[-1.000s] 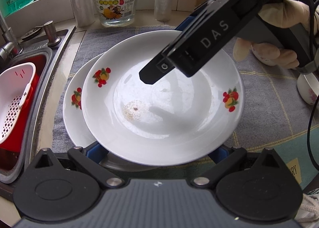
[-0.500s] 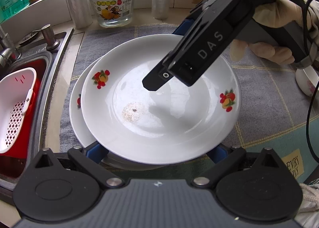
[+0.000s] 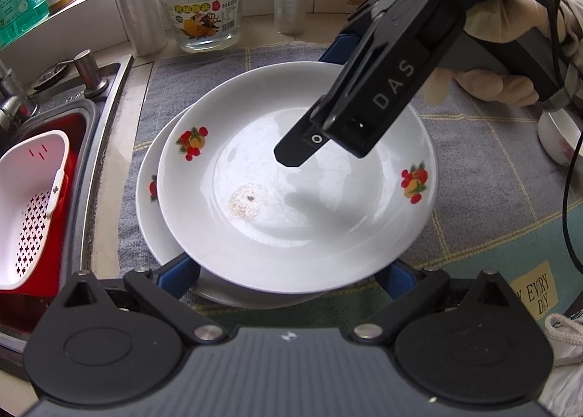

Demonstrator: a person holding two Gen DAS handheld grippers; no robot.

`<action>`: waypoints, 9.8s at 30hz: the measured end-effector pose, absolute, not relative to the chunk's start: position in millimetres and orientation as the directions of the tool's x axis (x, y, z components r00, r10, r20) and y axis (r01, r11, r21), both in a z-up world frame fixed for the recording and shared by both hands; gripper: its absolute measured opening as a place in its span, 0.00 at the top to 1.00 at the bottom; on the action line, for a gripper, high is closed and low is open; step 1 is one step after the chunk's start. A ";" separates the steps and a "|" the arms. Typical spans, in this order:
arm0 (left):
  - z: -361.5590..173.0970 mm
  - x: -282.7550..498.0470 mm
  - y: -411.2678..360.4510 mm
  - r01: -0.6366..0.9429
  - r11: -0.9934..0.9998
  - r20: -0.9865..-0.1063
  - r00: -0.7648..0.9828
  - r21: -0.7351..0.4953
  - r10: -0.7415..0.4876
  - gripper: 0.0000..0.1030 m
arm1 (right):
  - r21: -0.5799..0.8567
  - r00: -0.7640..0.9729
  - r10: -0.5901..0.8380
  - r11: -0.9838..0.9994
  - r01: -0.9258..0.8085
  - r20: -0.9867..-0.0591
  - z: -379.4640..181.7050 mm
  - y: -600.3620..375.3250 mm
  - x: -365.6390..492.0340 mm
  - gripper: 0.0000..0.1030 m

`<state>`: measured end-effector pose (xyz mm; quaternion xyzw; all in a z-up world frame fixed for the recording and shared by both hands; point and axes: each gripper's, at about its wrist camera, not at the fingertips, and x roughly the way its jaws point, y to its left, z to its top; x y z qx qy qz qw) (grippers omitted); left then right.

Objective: Organize plates and bowls
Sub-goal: 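Open both grippers and withdraw them from the plate stack, then move the right gripper toward the white flowered bowls on the towel, then grasp the rim of the nearest white bowl with the right gripper, then carry the white bowl with the right gripper beside the plate stack and release, then move the left gripper to the next white bowl and grasp its rim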

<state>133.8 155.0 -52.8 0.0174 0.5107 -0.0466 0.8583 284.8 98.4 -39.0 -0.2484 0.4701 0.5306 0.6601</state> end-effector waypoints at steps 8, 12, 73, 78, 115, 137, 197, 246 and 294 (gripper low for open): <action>-51.7 134.4 158.8 0.143 0.990 -0.887 0.456 0.002 -0.064 0.02 | 0.175 -0.010 0.465 0.314 -0.933 -0.885 -37.2 95.7 284.8 0.02; -51.3 136.0 156.5 0.173 0.984 -0.889 0.454 0.029 -0.054 0.02 | 0.189 -0.026 0.471 0.304 -0.934 -0.882 -35.4 93.4 283.1 0.02; -47.6 138.7 1.4 0.447 0.895 -0.685 0.652 0.001 -0.325 0.01 | -0.027 0.646 0.147 0.968 -0.251 -0.749 -29.0 -178.1 155.8 0.00; -53.2 144.5 -52.7 0.490 0.871 -0.689 0.630 -0.006 -0.359 0.01 | -0.023 0.651 0.144 0.970 -0.240 -0.745 -23.4 -232.4 156.7 0.00; -117.8 185.1 -198.3 0.502 0.865 -0.665 0.649 0.009 -0.369 0.00 | 0.082 0.574 0.293 0.928 -0.365 -0.764 -44.6 -357.7 217.3 0.00; -104.2 188.4 -207.9 0.516 0.856 -0.566 0.717 0.037 -0.407 0.01 | 0.169 0.497 0.395 0.883 -0.439 -0.772 -43.2 -354.4 239.6 0.00; -62.1 133.6 -57.6 0.371 0.927 -0.608 0.748 0.047 -0.268 0.09 | 0.248 0.328 0.576 0.703 -0.667 -0.749 -15.5 -181.1 217.0 0.20; -30.1 134.0 -11.2 0.340 0.940 -0.647 0.708 -0.039 -0.283 0.01 | 0.159 0.499 0.487 0.811 -0.563 -0.717 -14.3 -194.5 213.1 0.00; -56.0 350.4 -97.1 0.401 0.908 -0.779 0.531 -0.118 -0.335 0.02 | -0.047 0.639 0.347 0.856 -0.515 -0.686 -69.1 -208.7 279.4 0.01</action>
